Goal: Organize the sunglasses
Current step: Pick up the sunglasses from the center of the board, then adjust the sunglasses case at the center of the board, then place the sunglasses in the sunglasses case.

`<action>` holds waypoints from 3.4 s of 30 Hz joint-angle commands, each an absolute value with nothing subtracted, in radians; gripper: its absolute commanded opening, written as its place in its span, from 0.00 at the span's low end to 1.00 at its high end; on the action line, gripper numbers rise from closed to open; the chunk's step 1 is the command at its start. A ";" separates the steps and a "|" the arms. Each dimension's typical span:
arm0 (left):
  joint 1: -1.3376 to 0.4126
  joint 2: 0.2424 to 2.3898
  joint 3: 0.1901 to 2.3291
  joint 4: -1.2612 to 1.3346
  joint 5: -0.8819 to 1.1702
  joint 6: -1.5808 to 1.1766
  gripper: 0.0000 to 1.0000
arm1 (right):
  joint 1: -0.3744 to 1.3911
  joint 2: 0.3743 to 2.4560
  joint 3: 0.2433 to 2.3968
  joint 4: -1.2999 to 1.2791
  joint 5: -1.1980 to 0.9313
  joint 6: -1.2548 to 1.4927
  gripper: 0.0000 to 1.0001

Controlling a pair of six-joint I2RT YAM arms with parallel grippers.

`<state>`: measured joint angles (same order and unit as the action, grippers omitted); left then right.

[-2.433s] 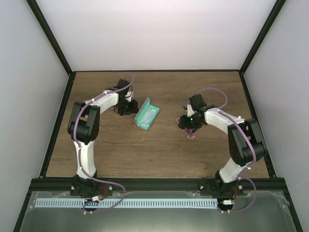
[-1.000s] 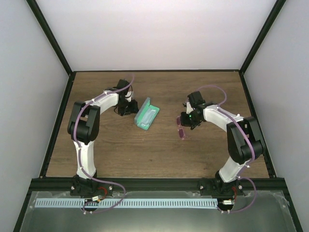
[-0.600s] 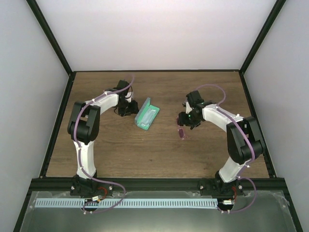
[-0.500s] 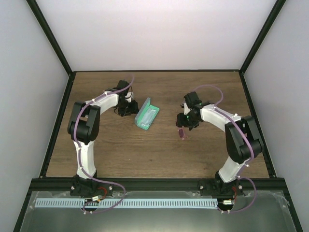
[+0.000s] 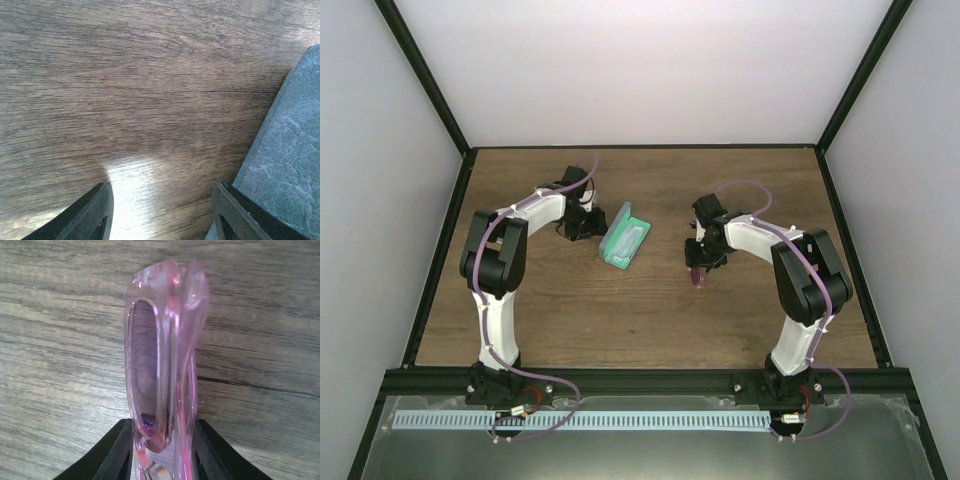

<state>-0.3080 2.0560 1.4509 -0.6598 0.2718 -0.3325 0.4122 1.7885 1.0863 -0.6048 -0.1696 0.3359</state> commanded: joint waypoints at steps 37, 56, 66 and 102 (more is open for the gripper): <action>-0.356 2.026 1.395 -0.624 0.337 -0.410 0.56 | 0.421 1.968 1.318 -0.168 -0.641 0.787 0.26; -0.397 2.003 1.382 -0.629 0.330 -0.416 0.57 | 0.473 2.026 1.340 -0.163 -0.658 0.800 0.29; -0.397 2.007 1.382 -0.632 0.338 -0.407 0.57 | 0.496 2.056 1.338 -0.183 -0.619 0.793 0.29; -0.397 2.026 1.397 -0.629 0.341 -0.403 0.57 | 0.495 1.972 1.408 -0.434 -0.407 0.640 0.58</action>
